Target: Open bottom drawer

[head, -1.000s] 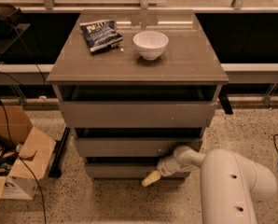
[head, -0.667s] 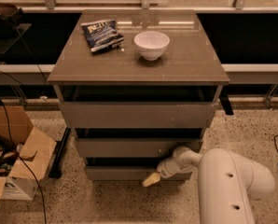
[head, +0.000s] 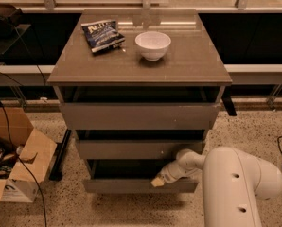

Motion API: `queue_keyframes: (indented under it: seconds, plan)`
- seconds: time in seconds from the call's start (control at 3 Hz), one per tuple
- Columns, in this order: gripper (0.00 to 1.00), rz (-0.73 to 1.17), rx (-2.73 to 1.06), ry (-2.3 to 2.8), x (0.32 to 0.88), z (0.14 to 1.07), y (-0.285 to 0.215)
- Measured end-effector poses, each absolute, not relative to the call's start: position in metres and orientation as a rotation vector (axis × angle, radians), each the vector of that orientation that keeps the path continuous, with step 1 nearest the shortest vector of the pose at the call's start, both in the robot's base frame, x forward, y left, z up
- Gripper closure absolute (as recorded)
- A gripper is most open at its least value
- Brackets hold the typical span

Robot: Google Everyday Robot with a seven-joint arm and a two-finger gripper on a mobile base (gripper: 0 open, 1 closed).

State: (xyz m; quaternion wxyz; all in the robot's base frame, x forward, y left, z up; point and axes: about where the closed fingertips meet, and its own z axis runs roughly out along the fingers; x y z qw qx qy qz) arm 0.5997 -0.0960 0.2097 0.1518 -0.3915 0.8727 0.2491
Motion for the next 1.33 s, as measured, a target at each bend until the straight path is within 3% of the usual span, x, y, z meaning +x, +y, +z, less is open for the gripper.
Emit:
queue_keyframes:
  seconds: [0.33,0.67,1.0,1.33]
  plan:
    - [0.6,0.884,-1.118,2.563,0.5572,0.2052,-0.084]
    - [0.29,0.898,-1.12,2.566,0.5556,0.2056,-0.0832]
    - [0.06,0.898,-1.12,2.566,0.5555,0.2056,-0.0832]
    - [0.0,0.898,-1.12,2.566,0.5555,0.2056,-0.0832]
